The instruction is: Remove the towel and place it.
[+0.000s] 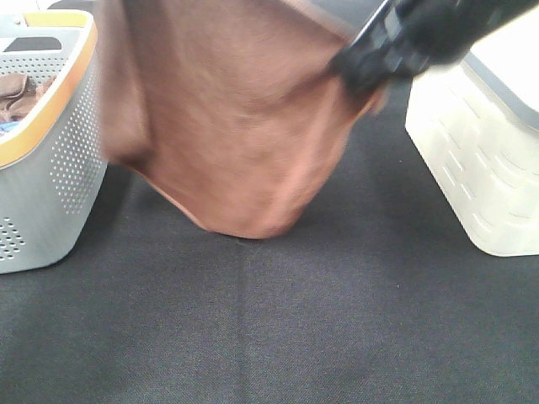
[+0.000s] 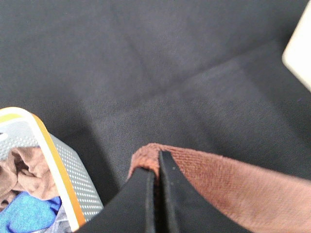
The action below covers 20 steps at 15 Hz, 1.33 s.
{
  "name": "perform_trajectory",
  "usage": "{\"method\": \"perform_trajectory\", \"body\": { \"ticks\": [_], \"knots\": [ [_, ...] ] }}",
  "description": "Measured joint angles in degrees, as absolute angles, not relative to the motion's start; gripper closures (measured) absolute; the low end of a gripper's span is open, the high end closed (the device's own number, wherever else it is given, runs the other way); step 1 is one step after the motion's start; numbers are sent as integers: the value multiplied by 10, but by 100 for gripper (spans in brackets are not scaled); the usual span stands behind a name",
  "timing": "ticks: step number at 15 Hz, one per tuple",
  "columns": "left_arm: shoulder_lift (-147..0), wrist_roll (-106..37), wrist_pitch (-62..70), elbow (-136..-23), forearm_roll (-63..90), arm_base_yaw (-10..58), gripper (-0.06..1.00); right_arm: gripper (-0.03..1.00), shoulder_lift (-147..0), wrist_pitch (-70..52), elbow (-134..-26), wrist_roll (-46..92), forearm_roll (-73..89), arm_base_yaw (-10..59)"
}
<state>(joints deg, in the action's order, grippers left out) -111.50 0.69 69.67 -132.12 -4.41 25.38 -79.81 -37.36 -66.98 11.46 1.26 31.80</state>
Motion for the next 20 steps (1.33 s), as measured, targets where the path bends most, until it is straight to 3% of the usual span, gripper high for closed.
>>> {"method": "perform_trajectory", "body": {
  "ticks": [4, 9, 11, 16, 20],
  "knots": [
    [-1142, 7, 667, -1321, -84, 254, 94, 97, -823, -380, -735, 36, -142, 318],
    [-1186, 30, 524, -1321, -199, 254, 94, 97, -983, -371, -875, -23, -333, 290],
    [-1209, 34, 468, -1321, -230, 252, 94, 97, -1029, -335, -930, -56, -350, 256],
    [-1290, 113, 267, -1321, -231, 186, 94, 97, -1122, -55, -988, -64, -355, 169],
    [-1343, 156, 323, -1321, -157, 187, 94, 97, -1179, -103, -988, -68, -288, 149]
  ]
}}
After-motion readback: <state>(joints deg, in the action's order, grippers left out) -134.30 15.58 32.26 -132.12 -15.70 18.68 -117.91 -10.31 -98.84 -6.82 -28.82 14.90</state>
